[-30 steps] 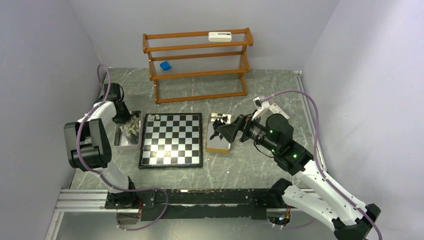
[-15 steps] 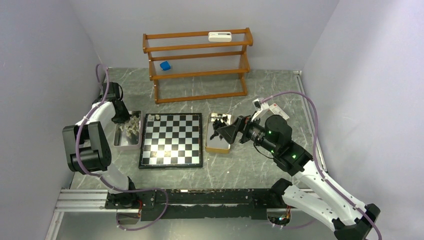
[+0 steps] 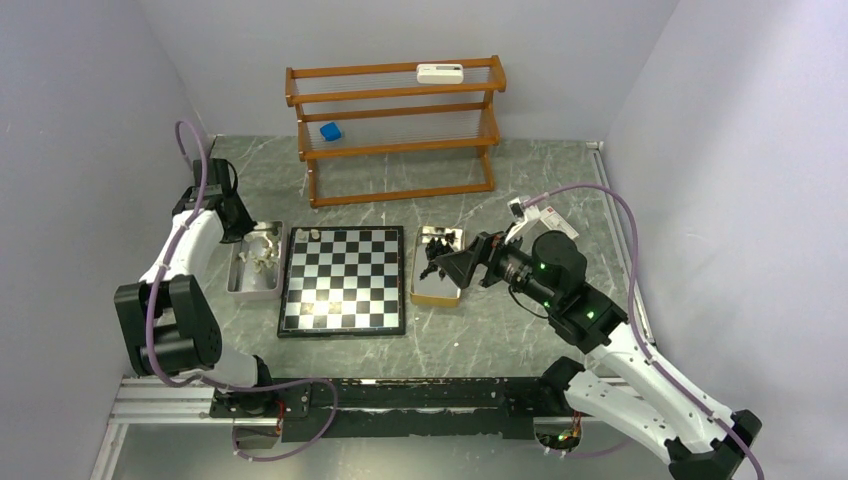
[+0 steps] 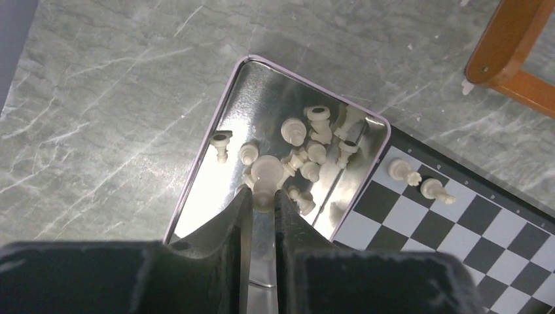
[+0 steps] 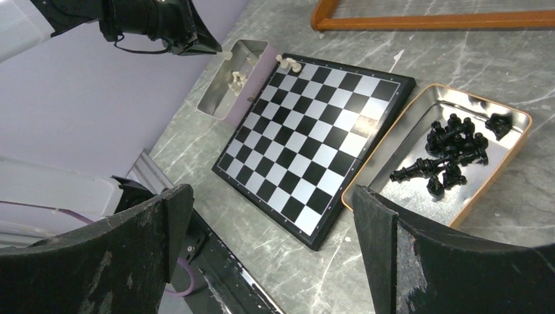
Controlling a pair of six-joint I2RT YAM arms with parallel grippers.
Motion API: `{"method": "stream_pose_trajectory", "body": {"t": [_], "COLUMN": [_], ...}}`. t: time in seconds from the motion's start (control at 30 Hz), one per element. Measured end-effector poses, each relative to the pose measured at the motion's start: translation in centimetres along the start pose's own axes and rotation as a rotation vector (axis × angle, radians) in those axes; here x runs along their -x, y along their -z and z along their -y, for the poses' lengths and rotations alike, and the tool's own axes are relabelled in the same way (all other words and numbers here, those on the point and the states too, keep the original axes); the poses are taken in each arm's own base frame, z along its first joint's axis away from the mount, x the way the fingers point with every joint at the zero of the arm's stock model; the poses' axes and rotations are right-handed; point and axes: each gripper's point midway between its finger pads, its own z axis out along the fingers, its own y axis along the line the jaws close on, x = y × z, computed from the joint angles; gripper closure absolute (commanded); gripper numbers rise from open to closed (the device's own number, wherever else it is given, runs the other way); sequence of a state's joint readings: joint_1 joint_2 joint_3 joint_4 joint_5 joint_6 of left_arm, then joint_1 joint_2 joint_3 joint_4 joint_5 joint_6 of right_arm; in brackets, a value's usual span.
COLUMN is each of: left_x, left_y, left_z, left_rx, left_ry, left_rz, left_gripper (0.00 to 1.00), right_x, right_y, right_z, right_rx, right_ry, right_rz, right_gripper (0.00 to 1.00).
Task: Set up the chess pieces on the board
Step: Pick up the chess piece from the storage box, then place the chess piece on the chessboard.
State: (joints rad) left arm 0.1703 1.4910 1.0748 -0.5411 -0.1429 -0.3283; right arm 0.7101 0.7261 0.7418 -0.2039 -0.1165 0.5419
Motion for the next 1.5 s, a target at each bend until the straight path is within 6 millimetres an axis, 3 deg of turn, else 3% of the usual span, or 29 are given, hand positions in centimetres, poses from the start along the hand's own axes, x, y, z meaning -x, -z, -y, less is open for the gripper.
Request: {"method": "stream_pose_trajectory", "body": {"t": [0.13, 0.23, 0.47, 0.63, 0.8, 1.03, 1.5], "left_x": [0.3, 0.6, -1.1, -2.0, -3.8, -6.5, -7.9], "left_y": [1.4, 2.7, 5.9, 7.4, 6.2, 3.0, 0.2], "left_z": [0.9, 2.7, 10.4, 14.8, 17.1, 17.9, 18.8], "left_rx": [-0.024, -0.065, -0.216, -0.294, -0.289, -0.252, -0.239], "left_ry": [-0.022, -0.06, -0.228, -0.311, -0.37, -0.413, -0.418], "left_rz": [0.024, 0.052, 0.084, 0.097, 0.064, -0.015, -0.044], "left_gripper": [0.88, 0.88, 0.88, 0.89, 0.89, 0.89, 0.88], "right_x": [0.4, 0.6, 0.4, 0.4, 0.7, 0.7, 0.8], "right_y": [0.5, 0.6, 0.7, 0.8, 1.0, 1.1, 1.4], "right_z": [-0.3, -0.3, 0.5, 0.8, 0.9, 1.2, 1.2], "right_rx": [0.01, 0.011, -0.032, -0.049, -0.058, -0.075, -0.072], "right_ry": [0.002, 0.003, 0.004, 0.008, 0.009, 0.012, 0.027], "right_rz": [0.019, 0.027, 0.022, 0.027, 0.044, 0.046, 0.05], "right_gripper": [0.04, 0.04, 0.04, 0.05, 0.04, 0.04, 0.04]}}
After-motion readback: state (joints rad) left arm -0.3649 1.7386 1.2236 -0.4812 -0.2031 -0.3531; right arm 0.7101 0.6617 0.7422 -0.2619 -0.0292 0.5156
